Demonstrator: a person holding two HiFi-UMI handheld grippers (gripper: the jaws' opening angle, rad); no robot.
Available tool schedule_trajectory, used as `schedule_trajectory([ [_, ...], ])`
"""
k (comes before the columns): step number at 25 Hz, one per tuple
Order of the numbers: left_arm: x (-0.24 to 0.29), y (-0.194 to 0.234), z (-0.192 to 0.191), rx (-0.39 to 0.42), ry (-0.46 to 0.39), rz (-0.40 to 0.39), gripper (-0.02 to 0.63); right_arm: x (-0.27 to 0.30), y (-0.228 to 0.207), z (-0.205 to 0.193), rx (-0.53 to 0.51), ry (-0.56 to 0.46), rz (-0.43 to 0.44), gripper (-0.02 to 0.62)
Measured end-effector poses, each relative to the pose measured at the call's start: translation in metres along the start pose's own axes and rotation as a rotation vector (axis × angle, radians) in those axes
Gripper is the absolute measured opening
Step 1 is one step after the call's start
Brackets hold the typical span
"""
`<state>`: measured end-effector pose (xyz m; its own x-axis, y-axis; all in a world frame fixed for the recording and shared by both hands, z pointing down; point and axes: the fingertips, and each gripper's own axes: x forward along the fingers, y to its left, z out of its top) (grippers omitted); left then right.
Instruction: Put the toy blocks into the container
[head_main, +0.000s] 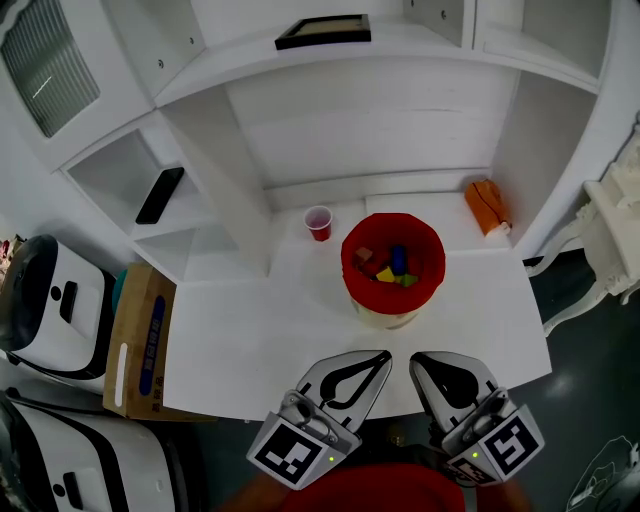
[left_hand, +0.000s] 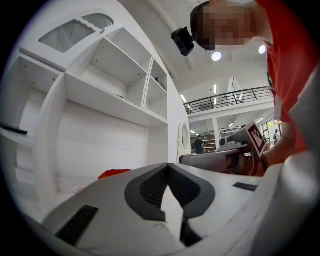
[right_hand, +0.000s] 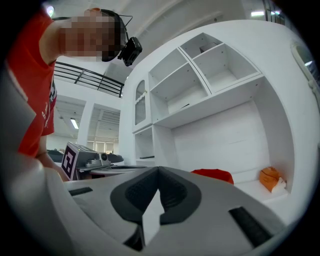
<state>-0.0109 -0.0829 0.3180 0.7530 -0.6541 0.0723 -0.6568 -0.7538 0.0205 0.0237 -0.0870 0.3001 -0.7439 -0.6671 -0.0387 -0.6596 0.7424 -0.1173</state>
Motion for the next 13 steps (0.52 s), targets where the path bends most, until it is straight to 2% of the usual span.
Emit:
schedule_trajectory([
  [13,-0.0015,0.0006,-0.0015,0.004,0.01,-0.009,0.02,-0.0028,-0.0003,-0.0014,-0.001,-0.003,-0.006,0.008],
])
